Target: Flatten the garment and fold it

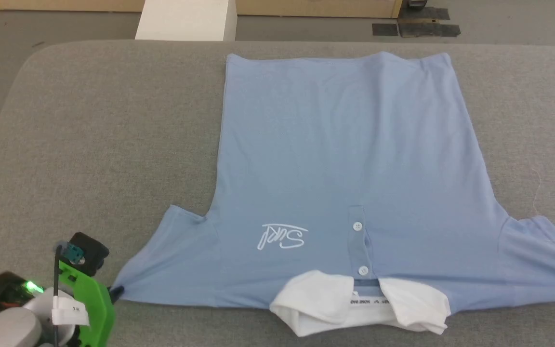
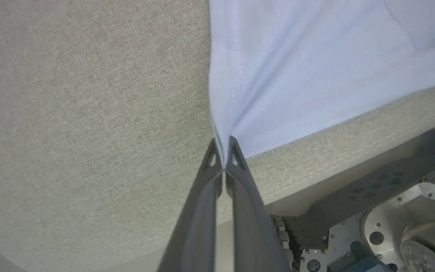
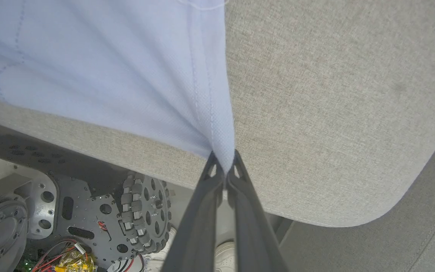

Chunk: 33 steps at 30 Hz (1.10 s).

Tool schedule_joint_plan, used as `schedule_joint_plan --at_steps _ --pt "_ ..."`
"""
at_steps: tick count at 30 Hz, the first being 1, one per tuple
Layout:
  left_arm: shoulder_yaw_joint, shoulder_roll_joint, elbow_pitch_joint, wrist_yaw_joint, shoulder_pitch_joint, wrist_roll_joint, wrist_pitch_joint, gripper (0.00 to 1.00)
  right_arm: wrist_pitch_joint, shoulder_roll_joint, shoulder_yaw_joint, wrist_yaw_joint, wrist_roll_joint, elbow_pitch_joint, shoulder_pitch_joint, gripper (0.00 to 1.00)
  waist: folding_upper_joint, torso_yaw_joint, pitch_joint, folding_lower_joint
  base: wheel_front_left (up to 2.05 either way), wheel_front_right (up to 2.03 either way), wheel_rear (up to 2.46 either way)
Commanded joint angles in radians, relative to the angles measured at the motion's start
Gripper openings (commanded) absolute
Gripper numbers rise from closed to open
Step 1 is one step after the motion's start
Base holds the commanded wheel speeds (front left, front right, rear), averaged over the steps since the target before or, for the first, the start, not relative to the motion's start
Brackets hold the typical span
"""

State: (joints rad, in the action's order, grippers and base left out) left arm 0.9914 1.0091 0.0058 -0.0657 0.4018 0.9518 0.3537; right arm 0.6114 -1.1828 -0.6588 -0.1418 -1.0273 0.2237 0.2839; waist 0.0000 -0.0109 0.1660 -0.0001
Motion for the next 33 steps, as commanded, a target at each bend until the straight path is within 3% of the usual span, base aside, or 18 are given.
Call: schedule_joint_plan --at_steps 1,4,5,6,14,21,25,33 --pt "-0.012 0.011 0.007 -0.036 -0.024 0.024 -0.002 0.00 0.004 -0.009 0.026 0.011 0.020 0.017 -0.030 0.00 0.0000 0.006 0.008 0.0001 0.00 0.00 0.00" --pt "-0.026 -0.022 -0.017 -0.070 -0.040 0.062 -0.013 0.00 0.005 0.017 0.077 0.011 0.039 0.016 -0.060 0.00 0.0000 0.013 0.016 0.0001 0.00 0.00 0.00" --pt "-0.031 -0.031 -0.027 -0.079 -0.040 0.070 -0.016 0.00 0.004 0.026 0.102 0.011 0.049 0.015 -0.066 0.09 0.0000 0.016 0.021 0.0001 0.00 0.00 0.00" --pt "-0.034 -0.036 -0.035 -0.085 -0.040 0.074 -0.018 0.00 0.003 0.033 0.122 0.011 0.058 0.013 -0.069 0.97 0.0000 0.019 0.024 0.0001 0.00 0.00 0.00" --pt "-0.058 -0.028 -0.167 -0.122 -0.007 0.064 -0.011 0.00 0.045 0.058 0.319 0.011 0.073 -0.090 -0.070 1.00 0.0000 0.061 0.076 0.0001 0.00 0.00 0.00" --pt "-0.060 0.010 -0.339 -0.159 0.020 0.021 0.024 0.00 0.096 0.119 0.469 0.011 0.109 -0.205 0.044 1.00 0.0000 0.132 0.183 0.0001 0.00 0.00 0.00" --pt "-0.062 0.018 -0.423 -0.183 0.033 -0.007 0.034 0.00 0.168 0.166 0.507 0.011 0.149 -0.219 0.157 1.00 0.0000 0.184 0.262 0.0001 0.00 0.00 0.00" --pt "-0.061 0.008 -0.533 -0.215 0.062 -0.081 0.023 0.00 0.352 0.180 0.522 0.011 0.246 -0.136 0.408 1.00 0.0000 0.296 0.408 0.0001 0.00 0.00 0.00"
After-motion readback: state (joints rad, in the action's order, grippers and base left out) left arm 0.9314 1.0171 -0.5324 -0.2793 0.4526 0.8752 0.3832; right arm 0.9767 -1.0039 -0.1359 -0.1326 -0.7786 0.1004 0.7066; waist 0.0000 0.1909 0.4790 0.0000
